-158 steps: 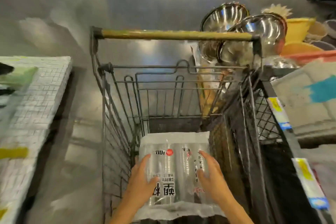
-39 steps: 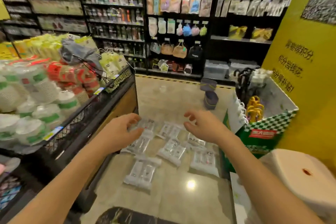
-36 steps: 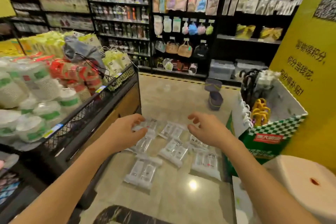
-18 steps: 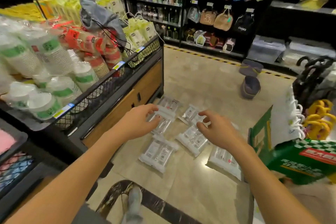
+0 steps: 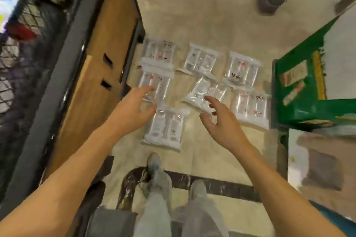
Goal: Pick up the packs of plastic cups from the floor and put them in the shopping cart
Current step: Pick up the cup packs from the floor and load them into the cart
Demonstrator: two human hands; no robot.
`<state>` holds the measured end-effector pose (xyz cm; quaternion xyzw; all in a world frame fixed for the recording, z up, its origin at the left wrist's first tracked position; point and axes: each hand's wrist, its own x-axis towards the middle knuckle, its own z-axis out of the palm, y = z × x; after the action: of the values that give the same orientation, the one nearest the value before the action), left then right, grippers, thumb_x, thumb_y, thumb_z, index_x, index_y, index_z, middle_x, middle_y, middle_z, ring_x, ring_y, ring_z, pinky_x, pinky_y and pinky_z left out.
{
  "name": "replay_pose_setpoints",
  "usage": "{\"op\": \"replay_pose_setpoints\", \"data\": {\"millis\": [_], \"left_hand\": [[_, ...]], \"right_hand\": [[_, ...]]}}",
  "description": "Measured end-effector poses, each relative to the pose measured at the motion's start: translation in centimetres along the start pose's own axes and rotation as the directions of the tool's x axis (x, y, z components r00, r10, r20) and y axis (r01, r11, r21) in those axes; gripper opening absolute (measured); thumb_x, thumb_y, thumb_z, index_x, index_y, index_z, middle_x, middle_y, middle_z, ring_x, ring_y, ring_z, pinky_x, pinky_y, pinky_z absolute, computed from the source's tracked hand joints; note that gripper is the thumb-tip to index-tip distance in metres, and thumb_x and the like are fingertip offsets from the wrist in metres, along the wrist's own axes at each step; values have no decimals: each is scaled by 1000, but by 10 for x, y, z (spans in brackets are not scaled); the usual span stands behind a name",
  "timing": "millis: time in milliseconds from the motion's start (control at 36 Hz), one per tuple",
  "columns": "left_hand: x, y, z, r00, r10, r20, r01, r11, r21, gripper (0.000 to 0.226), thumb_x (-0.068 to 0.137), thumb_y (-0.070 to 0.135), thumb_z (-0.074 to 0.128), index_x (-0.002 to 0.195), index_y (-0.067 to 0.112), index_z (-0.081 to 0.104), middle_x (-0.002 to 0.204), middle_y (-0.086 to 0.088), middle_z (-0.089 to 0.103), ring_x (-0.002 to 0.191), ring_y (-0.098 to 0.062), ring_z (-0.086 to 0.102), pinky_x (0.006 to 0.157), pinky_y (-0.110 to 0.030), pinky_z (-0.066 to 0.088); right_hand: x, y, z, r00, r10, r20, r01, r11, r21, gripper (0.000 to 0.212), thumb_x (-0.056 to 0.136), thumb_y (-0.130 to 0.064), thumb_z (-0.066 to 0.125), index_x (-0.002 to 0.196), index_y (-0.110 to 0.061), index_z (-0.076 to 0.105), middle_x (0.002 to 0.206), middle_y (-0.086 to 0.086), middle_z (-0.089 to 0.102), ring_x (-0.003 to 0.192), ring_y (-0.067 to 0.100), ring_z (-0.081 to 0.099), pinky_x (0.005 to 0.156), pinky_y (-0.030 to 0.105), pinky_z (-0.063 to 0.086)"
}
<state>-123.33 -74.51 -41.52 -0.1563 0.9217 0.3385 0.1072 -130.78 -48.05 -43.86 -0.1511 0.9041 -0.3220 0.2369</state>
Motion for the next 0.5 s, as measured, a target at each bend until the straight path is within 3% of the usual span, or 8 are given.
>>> {"op": "replay_pose_setpoints", "data": {"millis": [139, 250, 333, 417, 500], "left_hand": [[78, -93, 82, 997, -58, 55, 59, 998, -27, 55, 93, 24, 62, 144, 21, 43, 139, -4, 47, 128, -18, 46, 100, -21, 31], [118, -179, 164, 988, -116, 103, 125, 988, -89, 62, 94, 29, 58, 149, 37, 31, 148, 3, 35, 134, -16, 39, 105, -40, 42], [134, -239, 229, 976, -178, 123, 190, 977, -94, 68, 93, 29, 57, 151, 41, 23, 149, 6, 30, 131, -11, 37, 102, -31, 38], [147, -296, 293, 958, -220, 183, 245, 961, -126, 75, 92, 30, 60, 151, 46, 17, 145, 12, 26, 133, -12, 34, 107, -28, 32], [158, -352, 346, 937, -236, 257, 262, 962, -74, 79, 86, 48, 55, 149, 54, 7, 153, 5, 20, 135, -23, 36, 110, -43, 37]], "right_hand": [[74, 71, 102, 995, 83, 53, -86, 995, 47, 53, 98, -41, 52, 148, -37, 34, 142, -2, 47, 125, 18, 50, 101, 43, 45], [125, 146, 198, 987, 133, 94, -139, 989, 55, 54, 98, -42, 52, 148, -41, 32, 138, -1, 47, 118, 19, 53, 99, 41, 46], [151, 205, 267, 976, 176, 130, -182, 982, 40, 59, 97, -44, 52, 151, -43, 26, 134, 1, 45, 117, 18, 52, 94, 35, 43], [170, 259, 329, 966, 211, 149, -218, 975, 37, 66, 96, -48, 53, 153, -44, 21, 141, 6, 41, 123, 20, 49, 99, 37, 44], [182, 300, 382, 968, 182, 173, -191, 981, 38, 68, 95, -53, 52, 152, -51, 14, 150, 10, 33, 132, 24, 43, 105, 45, 42]]}}
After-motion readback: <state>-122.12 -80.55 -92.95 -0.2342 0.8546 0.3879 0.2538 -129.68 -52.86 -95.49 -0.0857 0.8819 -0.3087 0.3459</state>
